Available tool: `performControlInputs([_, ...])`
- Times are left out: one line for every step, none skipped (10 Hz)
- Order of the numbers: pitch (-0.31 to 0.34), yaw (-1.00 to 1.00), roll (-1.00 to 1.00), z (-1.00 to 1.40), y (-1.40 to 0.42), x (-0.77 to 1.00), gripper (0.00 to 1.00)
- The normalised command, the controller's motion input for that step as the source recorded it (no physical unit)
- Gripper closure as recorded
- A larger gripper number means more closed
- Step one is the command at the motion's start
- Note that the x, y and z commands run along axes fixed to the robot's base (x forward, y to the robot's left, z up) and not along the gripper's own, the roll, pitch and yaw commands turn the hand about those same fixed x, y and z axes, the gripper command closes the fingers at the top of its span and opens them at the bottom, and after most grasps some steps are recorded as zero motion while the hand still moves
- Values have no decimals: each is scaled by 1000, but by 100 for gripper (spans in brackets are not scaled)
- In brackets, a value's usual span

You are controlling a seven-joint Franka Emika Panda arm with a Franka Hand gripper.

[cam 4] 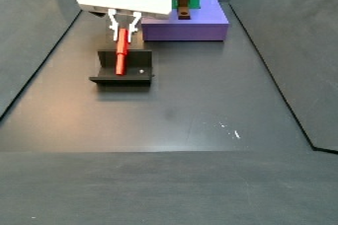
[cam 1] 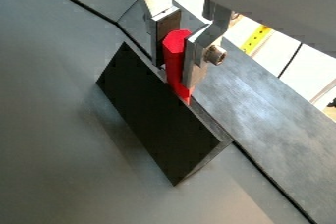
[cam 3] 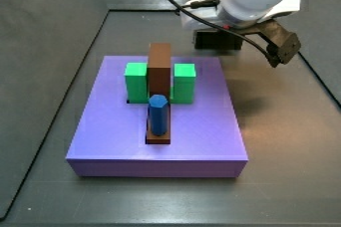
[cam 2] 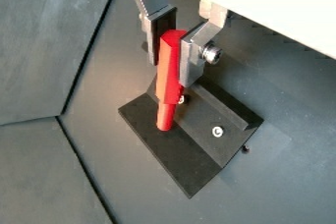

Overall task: Pick up the red object. Move up. Place the red object on the fixture. Regrasp the red object. Move to above the board. Insert the red object.
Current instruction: Move to above the board.

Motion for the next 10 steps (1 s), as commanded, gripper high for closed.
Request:
performControlInputs([0,0,0,1400,0,0,100])
performControlInputs([1,92,-68,1400,15,3,100])
performControlInputs([2,76,-125,1400,24,-12,100])
performControlInputs([-43,52,-94,1400,37,-15,100])
performControlInputs([-35,37,-48,1400,17,-1,100])
performControlInputs([-23,5,-24,1400,15,-11,100])
performControlInputs([-21,-1,-14,1400,16,-7,100])
performControlInputs([5,-13,-18,849,-2,0,100])
performControlInputs([27,-20,-9,484,-2,14,100])
performControlInputs([54,-16,4,172,-8,32,100])
